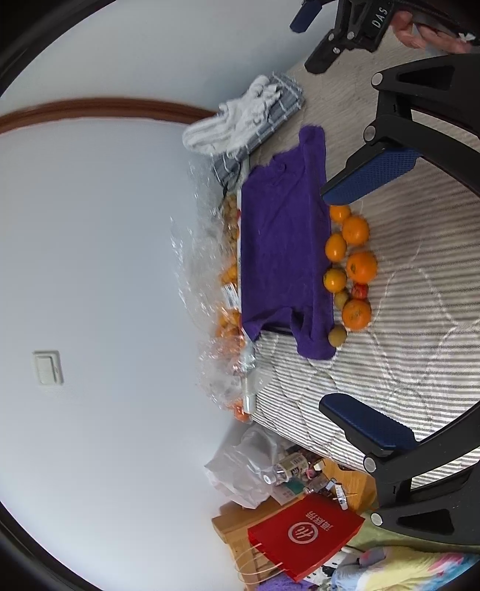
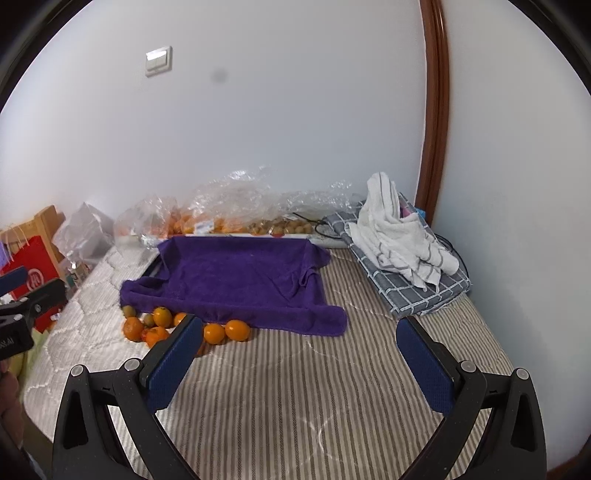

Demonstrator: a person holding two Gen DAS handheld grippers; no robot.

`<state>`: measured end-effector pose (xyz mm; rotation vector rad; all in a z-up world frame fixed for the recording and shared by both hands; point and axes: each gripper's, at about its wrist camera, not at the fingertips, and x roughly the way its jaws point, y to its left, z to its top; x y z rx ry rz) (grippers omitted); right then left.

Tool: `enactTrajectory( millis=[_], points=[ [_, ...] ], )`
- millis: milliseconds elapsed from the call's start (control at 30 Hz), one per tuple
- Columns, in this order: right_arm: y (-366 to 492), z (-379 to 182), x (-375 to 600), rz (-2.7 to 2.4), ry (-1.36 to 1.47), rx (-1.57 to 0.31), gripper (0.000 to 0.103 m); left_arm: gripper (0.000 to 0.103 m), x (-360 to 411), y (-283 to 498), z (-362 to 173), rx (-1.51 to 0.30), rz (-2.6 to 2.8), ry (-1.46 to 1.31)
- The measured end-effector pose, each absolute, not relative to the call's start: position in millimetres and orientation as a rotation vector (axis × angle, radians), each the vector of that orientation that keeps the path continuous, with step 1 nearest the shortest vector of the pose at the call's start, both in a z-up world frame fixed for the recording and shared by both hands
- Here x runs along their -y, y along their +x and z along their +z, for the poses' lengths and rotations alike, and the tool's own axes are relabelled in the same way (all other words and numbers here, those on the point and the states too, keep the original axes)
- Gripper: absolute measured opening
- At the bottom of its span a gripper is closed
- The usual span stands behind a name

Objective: Organize fruits

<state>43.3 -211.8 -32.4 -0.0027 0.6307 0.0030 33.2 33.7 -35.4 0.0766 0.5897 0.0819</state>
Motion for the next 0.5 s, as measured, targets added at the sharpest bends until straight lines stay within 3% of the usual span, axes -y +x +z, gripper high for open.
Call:
enactTrajectory(
  millis=[200, 400, 500],
  points=[
    [72.7, -70.3, 208.6, 0.013, 0.017, -0.683, 0.1, 0.102, -62.3, 59.1, -70.8, -0.661, 0.081, 0.022],
    [102.0, -114.0, 195.1, 0.066, 0.021, -0.776, 0.089, 0.096, -85.8, 74.6, -119.8, -0.775, 0.094, -0.01],
    [123.5, -138.7, 188.2, 0.123, 0.037, -0.878, 0.076, 0.092, -98.4, 81.7, -141.2, -0.81, 0.113, 0.002]
  ],
)
